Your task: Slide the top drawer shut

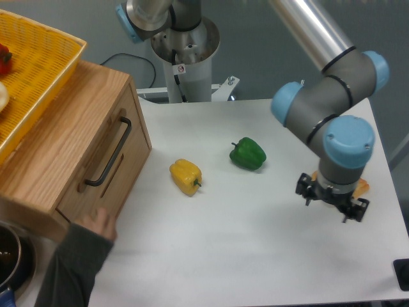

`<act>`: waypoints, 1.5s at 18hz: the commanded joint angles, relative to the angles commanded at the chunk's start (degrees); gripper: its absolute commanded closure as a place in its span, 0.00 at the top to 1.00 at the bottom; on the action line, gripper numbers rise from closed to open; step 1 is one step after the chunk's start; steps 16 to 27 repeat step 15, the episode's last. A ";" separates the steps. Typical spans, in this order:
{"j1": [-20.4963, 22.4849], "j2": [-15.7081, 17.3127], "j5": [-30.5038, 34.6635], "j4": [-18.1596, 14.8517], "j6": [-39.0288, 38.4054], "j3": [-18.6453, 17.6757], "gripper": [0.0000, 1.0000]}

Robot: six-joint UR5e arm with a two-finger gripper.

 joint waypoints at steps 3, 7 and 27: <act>2.64 -0.97 -1.58 -0.44 5.20 1.15 1.00; 3.43 -0.88 -1.06 -2.46 8.80 1.76 1.00; 5.81 -1.23 -1.76 -2.90 16.90 1.41 1.00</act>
